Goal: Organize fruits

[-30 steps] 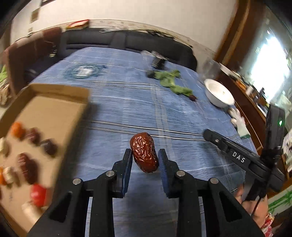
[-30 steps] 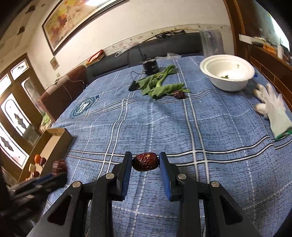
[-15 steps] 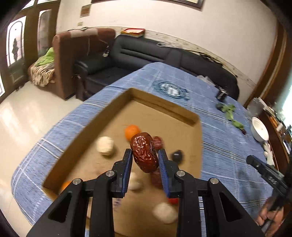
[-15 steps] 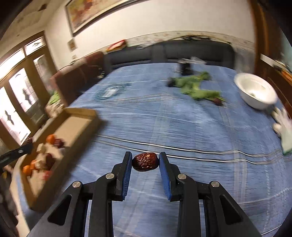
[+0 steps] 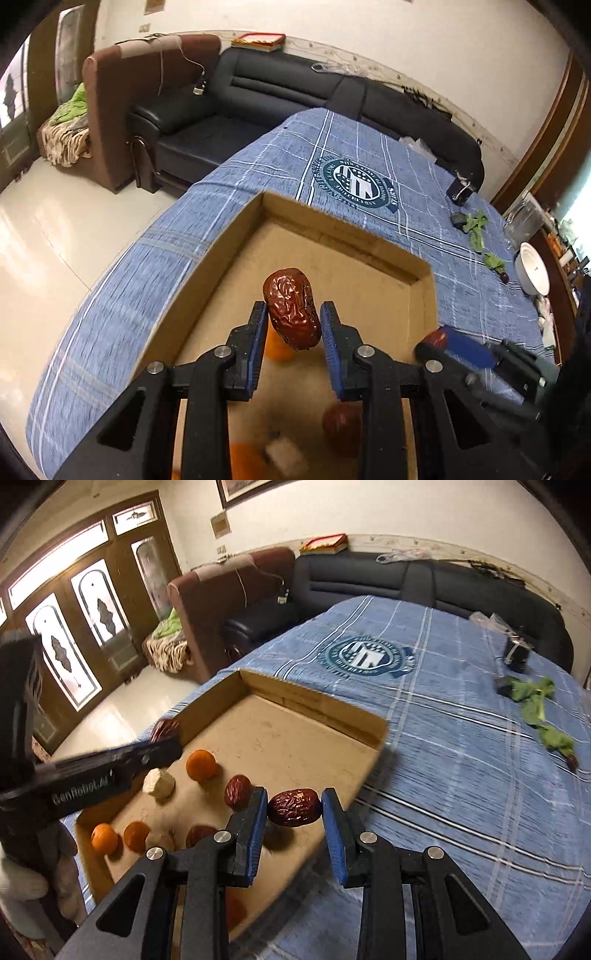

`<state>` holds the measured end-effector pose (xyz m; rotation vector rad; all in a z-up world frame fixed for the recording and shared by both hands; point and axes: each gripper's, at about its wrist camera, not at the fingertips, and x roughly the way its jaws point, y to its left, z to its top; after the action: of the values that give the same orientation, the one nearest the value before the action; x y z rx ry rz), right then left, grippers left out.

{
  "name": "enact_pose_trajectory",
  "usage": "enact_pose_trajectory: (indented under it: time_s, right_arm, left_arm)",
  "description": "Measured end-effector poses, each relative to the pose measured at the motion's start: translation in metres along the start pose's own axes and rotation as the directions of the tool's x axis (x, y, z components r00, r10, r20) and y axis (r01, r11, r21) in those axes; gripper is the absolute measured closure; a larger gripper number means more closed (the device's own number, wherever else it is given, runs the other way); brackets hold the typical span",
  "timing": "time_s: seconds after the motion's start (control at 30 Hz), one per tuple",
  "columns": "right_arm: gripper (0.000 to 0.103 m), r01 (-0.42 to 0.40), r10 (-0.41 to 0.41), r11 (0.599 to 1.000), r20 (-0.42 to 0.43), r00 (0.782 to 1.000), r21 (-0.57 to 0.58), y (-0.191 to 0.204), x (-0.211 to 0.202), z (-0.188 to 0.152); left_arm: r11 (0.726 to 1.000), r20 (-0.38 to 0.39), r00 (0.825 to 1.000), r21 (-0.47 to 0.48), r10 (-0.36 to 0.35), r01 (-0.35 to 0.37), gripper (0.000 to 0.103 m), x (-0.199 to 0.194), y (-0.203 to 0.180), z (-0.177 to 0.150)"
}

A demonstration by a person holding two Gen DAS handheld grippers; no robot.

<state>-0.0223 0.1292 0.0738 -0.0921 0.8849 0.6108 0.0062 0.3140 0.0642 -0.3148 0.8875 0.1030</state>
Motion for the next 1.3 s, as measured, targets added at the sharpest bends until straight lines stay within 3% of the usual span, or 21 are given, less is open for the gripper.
enact_pose_trajectory:
  time_s: [0.3,0.5,0.57,0.63,0.7,0.87,1.0,1.1,1.23,1.27,1.3]
  right_arm:
    - [0.069,0.040,-0.042,0.998,-0.055,0.998,-0.040,0.010,0.043,0.012]
    - [0.069,0.043,-0.047,0.997,-0.072,0.996,-0.057,0.014,0.057,0.012]
    - [0.069,0.048,-0.052,0.997,-0.066,0.996,-0.059,0.015,0.057,0.012]
    - [0.065,0.039,-0.042,0.998,-0.063,0.997,-0.051,0.016,0.055,0.012]
    - [0.047,0.034,-0.035,0.999,-0.048,0.998,-0.035,0.014,0.050,0.014]
    - [0.043,0.023,-0.023,1.000,-0.003,1.000,-0.007,0.012,0.020,0.012]
    - [0.037,0.013,-0.014,1.000,0.054,0.998,0.027,0.007,-0.019,0.000]
    - [0.034,0.038,-0.041,0.999,0.102,0.994,0.036,0.003,-0.048,-0.015]
    - [0.029,0.082,-0.092,0.994,0.170,0.981,0.069,-0.004,-0.086,-0.041]
    - [0.027,0.089,-0.103,0.993,0.185,0.977,0.083,-0.006,-0.094,-0.048]
    - [0.026,0.095,-0.112,0.991,0.196,0.974,0.097,-0.008,-0.101,-0.054]
  left_arm:
    - [1.000,-0.112,0.994,-0.014,0.009,-0.011,0.075,0.053,0.006,0.024]
    - [0.999,-0.127,0.992,-0.034,-0.001,-0.004,0.074,0.061,0.012,0.022]
    - [0.999,-0.126,0.992,-0.035,-0.001,-0.004,0.070,0.060,0.013,0.022]
    - [0.999,-0.114,0.993,-0.039,0.004,-0.009,0.062,0.056,0.014,0.021]
    - [0.999,-0.099,0.995,-0.047,-0.002,-0.002,0.061,0.048,0.016,0.021]
    - [0.999,-0.032,0.999,-0.038,0.014,-0.015,0.058,0.016,0.014,0.016]
    - [0.997,0.091,0.993,-0.015,0.071,-0.070,0.048,-0.029,0.004,0.002]
    - [0.987,0.207,0.965,-0.004,0.159,-0.162,0.032,-0.067,-0.009,-0.013]
    - [0.962,0.384,0.886,-0.019,0.259,-0.273,0.004,-0.120,-0.034,-0.040]
    - [0.959,0.435,0.860,-0.034,0.267,-0.281,0.001,-0.135,-0.042,-0.051]
    - [0.961,0.464,0.847,-0.042,0.260,-0.272,0.000,-0.145,-0.046,-0.059]
